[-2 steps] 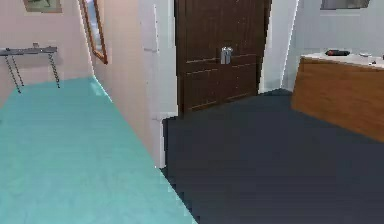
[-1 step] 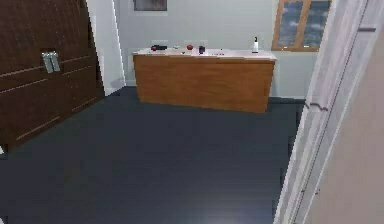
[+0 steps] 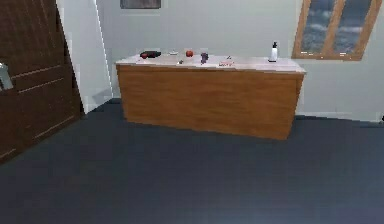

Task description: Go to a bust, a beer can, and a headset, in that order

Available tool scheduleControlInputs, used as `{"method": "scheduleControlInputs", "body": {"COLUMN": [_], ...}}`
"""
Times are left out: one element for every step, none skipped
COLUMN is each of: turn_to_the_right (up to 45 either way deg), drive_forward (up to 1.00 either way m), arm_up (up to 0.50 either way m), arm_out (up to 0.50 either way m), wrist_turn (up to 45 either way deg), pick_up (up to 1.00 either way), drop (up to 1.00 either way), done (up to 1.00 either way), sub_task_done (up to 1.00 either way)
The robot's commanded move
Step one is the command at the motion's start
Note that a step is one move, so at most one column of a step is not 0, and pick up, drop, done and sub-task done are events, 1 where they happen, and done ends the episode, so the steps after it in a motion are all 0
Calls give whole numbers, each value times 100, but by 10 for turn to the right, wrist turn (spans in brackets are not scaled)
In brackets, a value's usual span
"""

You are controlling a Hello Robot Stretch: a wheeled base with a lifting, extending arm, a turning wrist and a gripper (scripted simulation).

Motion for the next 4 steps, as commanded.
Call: {"method": "scheduleControlInputs", "body": {"turn_to_the_right": [90, 0, 30, 0], "drive_forward": [0, 100, 0, 100], "arm_up": [0, 0, 0, 0], "arm_out": [0, 0, 0, 0], "wrist_turn": [0, 0, 0, 0], "pick_up": [0, 0, 0, 0], "drop": [0, 0, 0, 0], "done": [0, 0, 0, 0], "sub_task_done": [0, 0, 0, 0]}}
